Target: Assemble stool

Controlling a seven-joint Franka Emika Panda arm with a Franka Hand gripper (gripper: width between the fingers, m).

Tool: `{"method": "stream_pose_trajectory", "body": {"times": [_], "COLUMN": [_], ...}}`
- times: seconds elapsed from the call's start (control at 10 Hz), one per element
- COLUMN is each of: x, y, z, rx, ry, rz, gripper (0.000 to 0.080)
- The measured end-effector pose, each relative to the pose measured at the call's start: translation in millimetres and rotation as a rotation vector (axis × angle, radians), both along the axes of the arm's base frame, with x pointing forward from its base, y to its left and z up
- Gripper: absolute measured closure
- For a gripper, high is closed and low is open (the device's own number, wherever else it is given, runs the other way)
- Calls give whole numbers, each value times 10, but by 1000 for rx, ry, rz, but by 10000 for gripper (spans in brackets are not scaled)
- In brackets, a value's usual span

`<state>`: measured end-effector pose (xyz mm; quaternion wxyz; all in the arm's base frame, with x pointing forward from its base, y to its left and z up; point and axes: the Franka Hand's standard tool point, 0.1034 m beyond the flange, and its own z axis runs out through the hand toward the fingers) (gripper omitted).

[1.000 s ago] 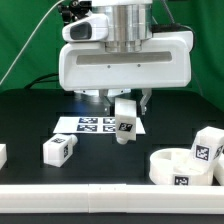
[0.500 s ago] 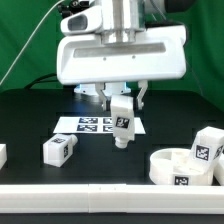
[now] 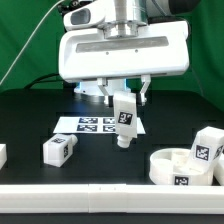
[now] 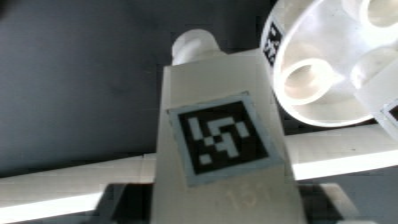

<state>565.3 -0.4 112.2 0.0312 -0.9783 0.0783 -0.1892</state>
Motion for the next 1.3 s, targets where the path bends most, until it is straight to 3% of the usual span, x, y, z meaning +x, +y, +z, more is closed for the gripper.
{"method": "stream_pose_trajectory", "body": {"times": [0.1,0.2,0.4,0.5,0.9,1.3], "x": [22,80,296,337,326,446], "y": [-38,37,342,367,348,442], "z": [24,64,207,210,175,-12], "rx": [-7,7,29,28,24,30], "ry": [-6,-17,-59,-67,-65,-67], "rz": [24,24,62,67,65,63], "gripper": [472,472,472,472,472,472]}}
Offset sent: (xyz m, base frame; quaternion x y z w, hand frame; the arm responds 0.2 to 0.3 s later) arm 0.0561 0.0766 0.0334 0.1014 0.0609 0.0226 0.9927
